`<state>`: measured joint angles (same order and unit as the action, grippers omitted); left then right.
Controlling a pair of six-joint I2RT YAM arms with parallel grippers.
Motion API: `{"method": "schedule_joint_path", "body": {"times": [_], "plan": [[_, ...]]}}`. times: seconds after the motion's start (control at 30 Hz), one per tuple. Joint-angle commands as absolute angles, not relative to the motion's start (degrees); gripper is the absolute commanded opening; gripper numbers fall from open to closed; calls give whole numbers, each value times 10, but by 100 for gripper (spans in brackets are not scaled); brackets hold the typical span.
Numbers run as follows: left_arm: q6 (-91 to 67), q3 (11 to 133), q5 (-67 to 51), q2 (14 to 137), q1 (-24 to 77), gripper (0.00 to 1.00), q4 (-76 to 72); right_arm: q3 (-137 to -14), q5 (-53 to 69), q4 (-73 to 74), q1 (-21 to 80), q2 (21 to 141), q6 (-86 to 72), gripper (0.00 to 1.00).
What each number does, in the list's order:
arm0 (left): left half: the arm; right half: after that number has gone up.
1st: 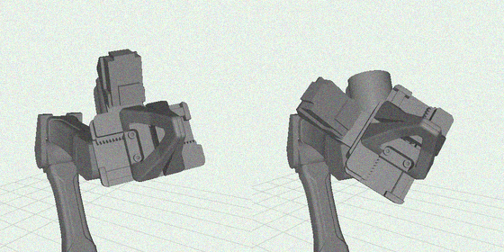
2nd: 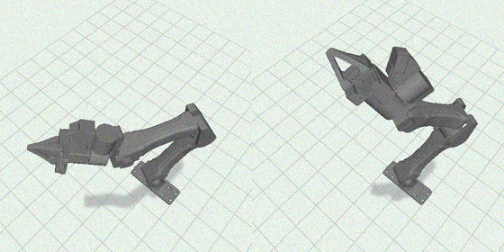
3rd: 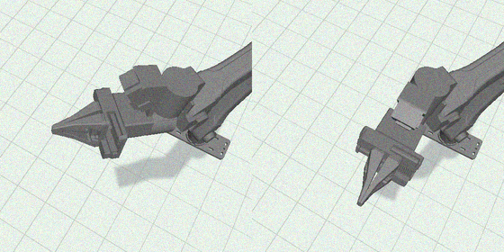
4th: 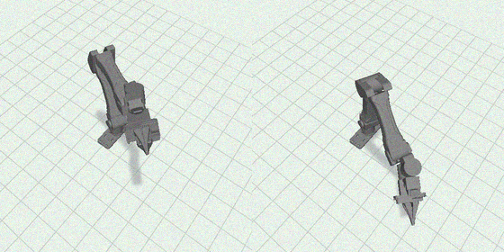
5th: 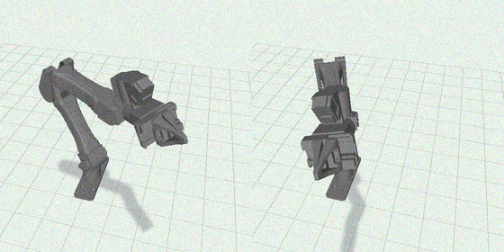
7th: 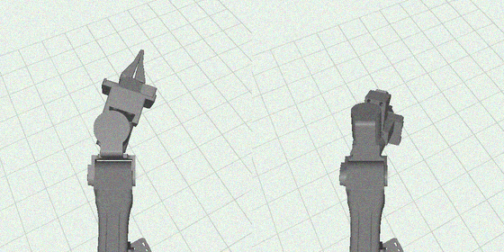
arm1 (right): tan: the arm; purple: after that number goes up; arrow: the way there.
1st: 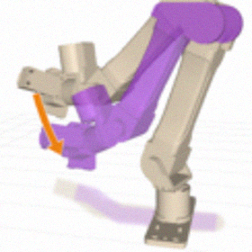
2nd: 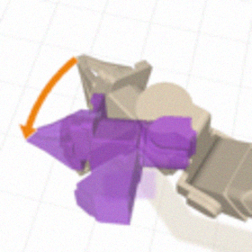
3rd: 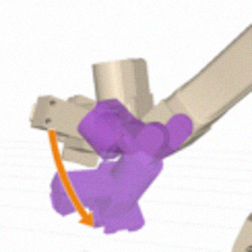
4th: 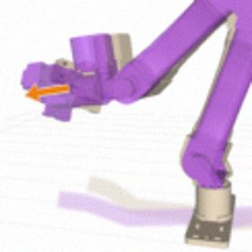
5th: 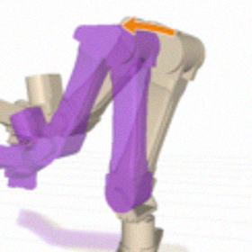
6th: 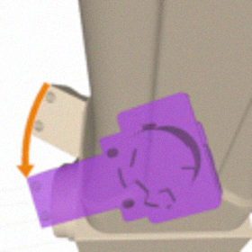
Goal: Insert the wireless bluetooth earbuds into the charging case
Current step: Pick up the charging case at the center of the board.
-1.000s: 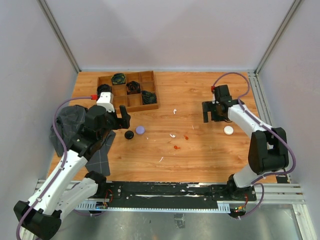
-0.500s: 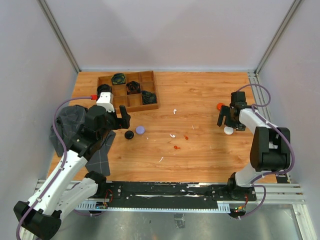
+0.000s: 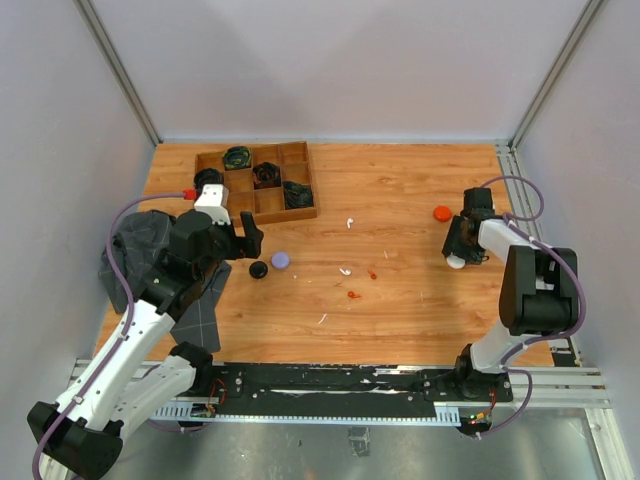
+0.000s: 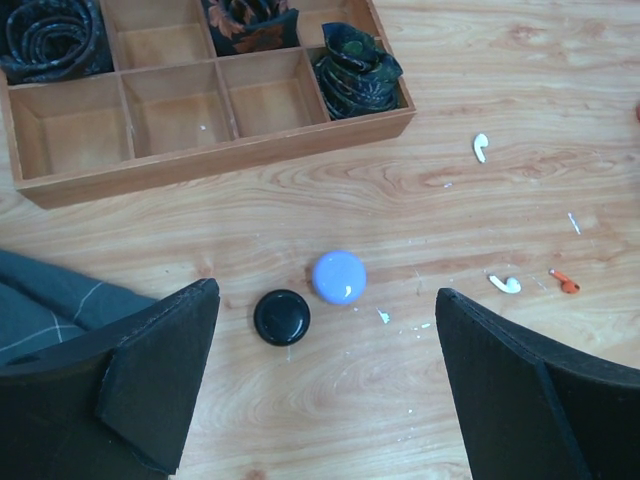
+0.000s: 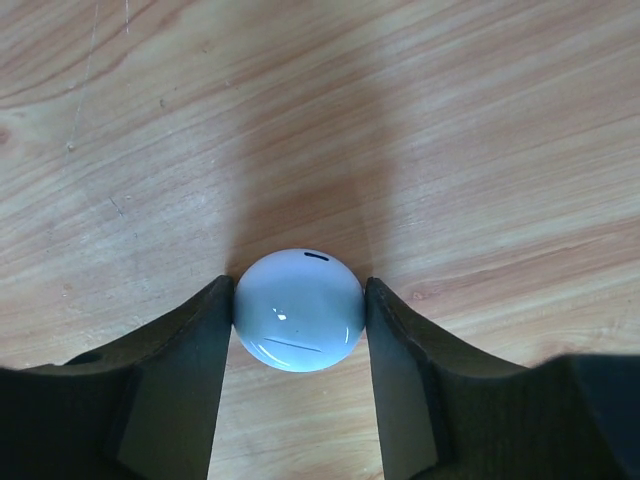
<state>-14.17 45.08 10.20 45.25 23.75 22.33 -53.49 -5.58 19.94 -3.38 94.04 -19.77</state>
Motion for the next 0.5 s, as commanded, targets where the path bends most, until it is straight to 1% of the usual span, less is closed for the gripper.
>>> {"method": "schedule_joint_path", "body": {"times": [0.0,0.07,0.2,0.37,0.47], "plan": [[-138,451,68,454,233,95,200,-512,-53,197,-32,926,-208,47],[-140,455,46,461,233,95,200,-511,-47,200,-21,912,-203,45],[-152,466,-2,481,233,94,206,-513,-31,206,12,886,-183,44],[-169,480,-61,504,233,95,215,-546,-9,232,80,858,-126,45],[-191,481,-86,515,233,94,210,-570,5,242,137,838,-78,45]]}}
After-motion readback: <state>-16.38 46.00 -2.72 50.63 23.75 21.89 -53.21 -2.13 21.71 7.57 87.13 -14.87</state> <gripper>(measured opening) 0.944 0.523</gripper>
